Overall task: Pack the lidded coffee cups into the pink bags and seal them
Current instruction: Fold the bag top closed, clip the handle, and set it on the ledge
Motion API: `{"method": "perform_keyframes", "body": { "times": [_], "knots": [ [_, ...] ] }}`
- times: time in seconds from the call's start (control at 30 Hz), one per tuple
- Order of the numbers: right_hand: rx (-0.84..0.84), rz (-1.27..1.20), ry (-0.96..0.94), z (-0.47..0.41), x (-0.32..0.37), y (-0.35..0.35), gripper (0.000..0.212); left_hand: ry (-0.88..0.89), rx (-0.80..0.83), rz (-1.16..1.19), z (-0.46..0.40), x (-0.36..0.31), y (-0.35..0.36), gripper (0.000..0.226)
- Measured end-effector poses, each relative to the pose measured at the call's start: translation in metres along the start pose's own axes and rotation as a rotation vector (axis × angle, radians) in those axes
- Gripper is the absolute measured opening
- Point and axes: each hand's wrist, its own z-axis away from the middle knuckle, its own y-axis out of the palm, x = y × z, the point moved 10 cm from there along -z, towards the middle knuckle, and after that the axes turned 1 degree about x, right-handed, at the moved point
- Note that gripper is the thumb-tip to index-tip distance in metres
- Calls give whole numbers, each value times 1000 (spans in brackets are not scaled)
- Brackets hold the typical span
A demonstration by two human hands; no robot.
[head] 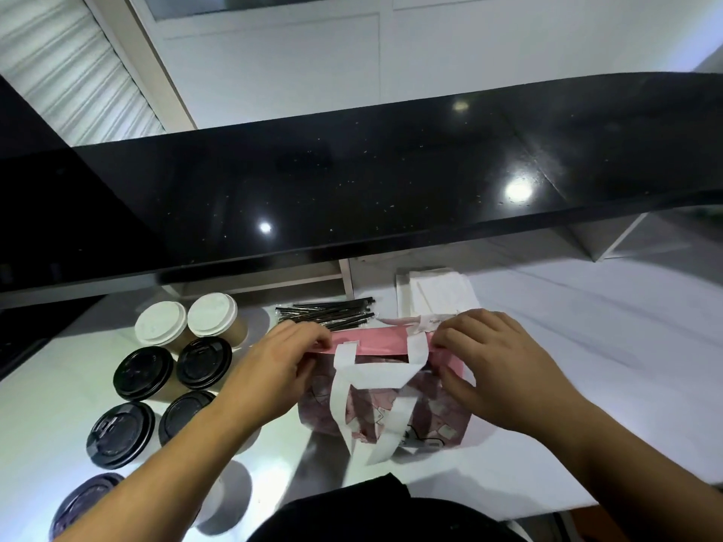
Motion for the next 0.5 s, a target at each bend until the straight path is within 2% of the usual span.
{"method": "perform_keyframes", "body": {
  "times": [0.17, 0.33, 0.5],
  "knots": [
    [100, 0, 16, -2, 5, 3, 52, -40, 0, 12, -1, 5, 1, 46],
    [167, 71, 48, -12, 2, 9, 34, -14, 9, 12, -1, 4, -2, 45],
    [-1, 44, 33, -19, 0, 1, 22, 78, -29, 26, 2, 4, -3, 50]
  ]
}}
